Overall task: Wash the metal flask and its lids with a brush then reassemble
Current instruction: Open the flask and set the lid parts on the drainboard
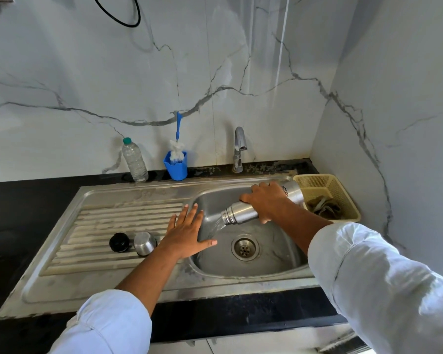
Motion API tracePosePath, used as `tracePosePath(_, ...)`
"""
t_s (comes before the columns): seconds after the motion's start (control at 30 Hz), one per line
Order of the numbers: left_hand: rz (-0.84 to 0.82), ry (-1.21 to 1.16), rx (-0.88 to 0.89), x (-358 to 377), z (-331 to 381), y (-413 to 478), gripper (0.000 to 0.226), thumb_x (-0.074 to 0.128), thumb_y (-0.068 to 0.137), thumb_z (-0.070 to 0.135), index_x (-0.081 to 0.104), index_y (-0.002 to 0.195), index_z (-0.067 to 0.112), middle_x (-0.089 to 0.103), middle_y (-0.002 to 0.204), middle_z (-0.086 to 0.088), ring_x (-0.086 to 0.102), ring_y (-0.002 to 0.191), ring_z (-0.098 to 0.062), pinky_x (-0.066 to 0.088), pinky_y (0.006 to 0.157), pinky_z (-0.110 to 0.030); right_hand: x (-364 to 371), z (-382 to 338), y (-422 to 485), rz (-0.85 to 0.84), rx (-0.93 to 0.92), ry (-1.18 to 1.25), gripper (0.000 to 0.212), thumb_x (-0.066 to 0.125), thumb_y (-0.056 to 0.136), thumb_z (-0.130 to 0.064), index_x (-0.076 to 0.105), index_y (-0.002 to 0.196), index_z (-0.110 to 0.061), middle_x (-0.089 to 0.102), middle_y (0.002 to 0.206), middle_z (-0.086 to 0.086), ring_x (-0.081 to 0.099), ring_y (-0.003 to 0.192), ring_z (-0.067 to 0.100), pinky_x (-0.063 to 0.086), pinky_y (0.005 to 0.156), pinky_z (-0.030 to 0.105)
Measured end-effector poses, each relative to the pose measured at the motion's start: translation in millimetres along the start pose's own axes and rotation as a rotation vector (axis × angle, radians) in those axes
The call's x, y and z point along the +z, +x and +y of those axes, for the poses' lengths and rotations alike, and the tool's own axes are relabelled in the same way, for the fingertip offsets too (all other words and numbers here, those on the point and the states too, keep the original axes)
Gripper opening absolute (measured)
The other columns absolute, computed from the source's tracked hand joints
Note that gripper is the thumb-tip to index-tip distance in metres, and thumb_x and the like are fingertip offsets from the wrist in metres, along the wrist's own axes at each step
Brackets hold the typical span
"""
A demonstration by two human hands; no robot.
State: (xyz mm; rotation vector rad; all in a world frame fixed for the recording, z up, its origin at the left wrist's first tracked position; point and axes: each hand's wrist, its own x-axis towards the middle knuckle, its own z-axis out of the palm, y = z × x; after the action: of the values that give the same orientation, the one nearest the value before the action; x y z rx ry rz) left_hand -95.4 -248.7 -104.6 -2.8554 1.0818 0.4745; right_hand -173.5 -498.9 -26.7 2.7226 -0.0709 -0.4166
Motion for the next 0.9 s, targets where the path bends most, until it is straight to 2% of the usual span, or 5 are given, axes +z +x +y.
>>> tracePosePath(0.33,0.015,-0.008,-0.006,-6,5,9,0.111,0.044,0.088,0.083,-0.009,0.165,0.023,-0.027,0.169,-0.001,-0.028,0.155,-0.026,-0.009,0.126,-0.052,-10,3,8,0.077,-0.031,-0.121,0.075,0.078,0.086,-0.032,0.038,0.149,-0.037,0.047,0.145,0.013,0.046,0.134,0.034,0.036,0.109,0.051)
tracePosePath(0.7,0.02,0.001,-0.002,-11,0,19,0.114,0.047,0.087,0.083,-0.008,0.165,0.023,-0.026,0.17,-0.001,-0.026,0.156,-0.025,-0.008,0.127,-0.052,-11,3,23,0.134,-0.071,-0.222,0.072,0.075,0.088,-0.035,0.037,0.148,-0.038,0.051,0.138,0.011,0.047,0.129,0.032,0.037,0.107,0.048)
tracePosePath(0.8,0.001,-0.023,-0.015,-10,-3,18,0.114,0.053,0.086,0.081,-0.004,0.166,0.022,-0.025,0.17,-0.002,-0.024,0.156,-0.027,-0.006,0.127,-0.053,-10,3,30,0.12,-0.036,-0.094,0.075,0.078,0.086,-0.035,0.037,0.149,-0.036,0.051,0.14,0.012,0.048,0.129,0.033,0.039,0.107,0.05)
tracePosePath(0.87,-0.004,-0.087,-0.052,-10,-5,18,0.113,0.057,0.085,0.079,0.004,0.166,0.023,-0.016,0.172,-0.003,-0.014,0.159,-0.028,0.001,0.128,-0.052,-9,2,36,0.096,0.003,0.148,0.081,0.083,0.077,-0.039,0.04,0.145,-0.036,0.056,0.135,0.008,0.053,0.124,0.032,0.042,0.103,0.053)
tracePosePath(0.9,-0.005,-0.158,-0.073,-12,-4,17,0.111,0.06,0.084,0.079,0.01,0.166,0.024,-0.006,0.174,-0.004,-0.005,0.16,-0.03,0.008,0.128,-0.052,-8,1,39,0.097,0.021,0.286,0.081,0.085,0.072,-0.041,0.043,0.142,-0.036,0.06,0.13,0.005,0.057,0.119,0.03,0.045,0.1,0.052)
